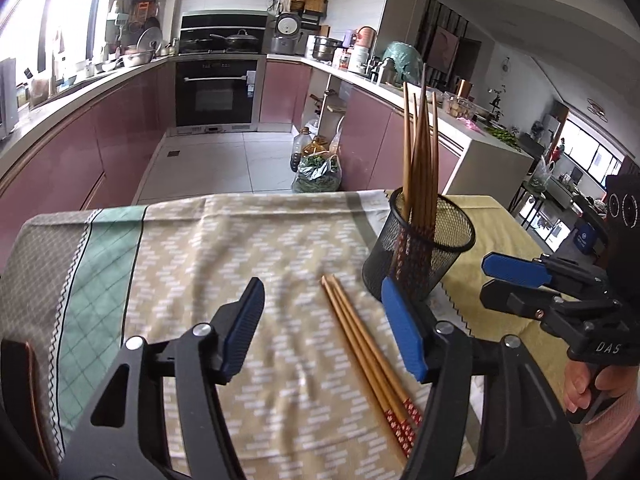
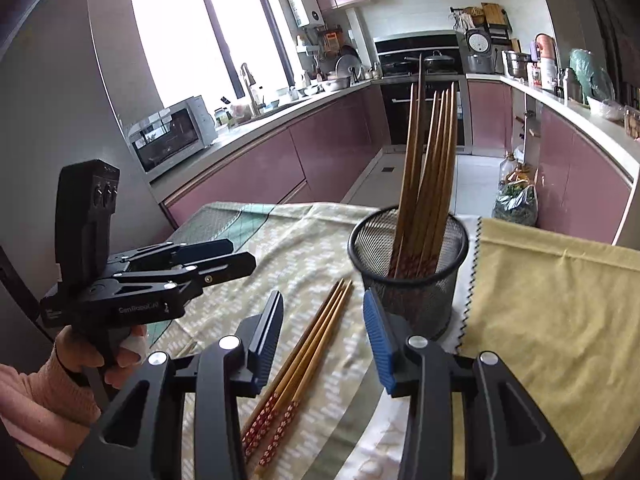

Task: Organize utensils
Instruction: 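Move the left gripper back to grasp a chopstick while the right gripper grasps another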

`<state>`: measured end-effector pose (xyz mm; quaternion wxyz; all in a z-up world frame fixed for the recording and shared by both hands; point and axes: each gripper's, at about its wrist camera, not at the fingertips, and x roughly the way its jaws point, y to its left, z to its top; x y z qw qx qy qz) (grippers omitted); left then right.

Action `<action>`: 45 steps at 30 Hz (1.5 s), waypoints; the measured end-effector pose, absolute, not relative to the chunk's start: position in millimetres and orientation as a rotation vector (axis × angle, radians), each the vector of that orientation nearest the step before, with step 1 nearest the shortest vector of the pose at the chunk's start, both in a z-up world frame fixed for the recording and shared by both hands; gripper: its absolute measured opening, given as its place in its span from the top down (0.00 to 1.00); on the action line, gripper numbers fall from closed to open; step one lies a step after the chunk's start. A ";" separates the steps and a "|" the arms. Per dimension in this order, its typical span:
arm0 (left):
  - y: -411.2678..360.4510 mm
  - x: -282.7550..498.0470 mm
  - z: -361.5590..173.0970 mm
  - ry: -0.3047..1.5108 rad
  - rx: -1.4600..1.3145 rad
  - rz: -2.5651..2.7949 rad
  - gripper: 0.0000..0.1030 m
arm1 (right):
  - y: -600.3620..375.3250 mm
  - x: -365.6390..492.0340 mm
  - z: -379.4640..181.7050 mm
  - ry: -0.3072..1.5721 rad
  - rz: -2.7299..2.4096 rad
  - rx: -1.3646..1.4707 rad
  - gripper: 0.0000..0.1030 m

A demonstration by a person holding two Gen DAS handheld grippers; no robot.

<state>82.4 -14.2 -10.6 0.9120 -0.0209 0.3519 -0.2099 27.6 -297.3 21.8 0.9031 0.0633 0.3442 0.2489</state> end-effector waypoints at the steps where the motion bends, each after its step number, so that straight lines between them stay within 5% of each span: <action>1: -12.6 79.2 -12.9 0.723 -0.038 -0.421 0.41 | -296.2 27.5 18.3 0.721 0.516 0.133 0.62; 21: -19.4 49.6 -37.5 0.773 -0.023 -0.382 0.39 | -280.1 19.3 -23.6 0.824 0.515 0.154 0.55; 45: -23.4 48.4 -74.8 0.886 0.006 -0.375 0.39 | -253.3 25.3 -62.4 0.947 0.456 0.036 0.59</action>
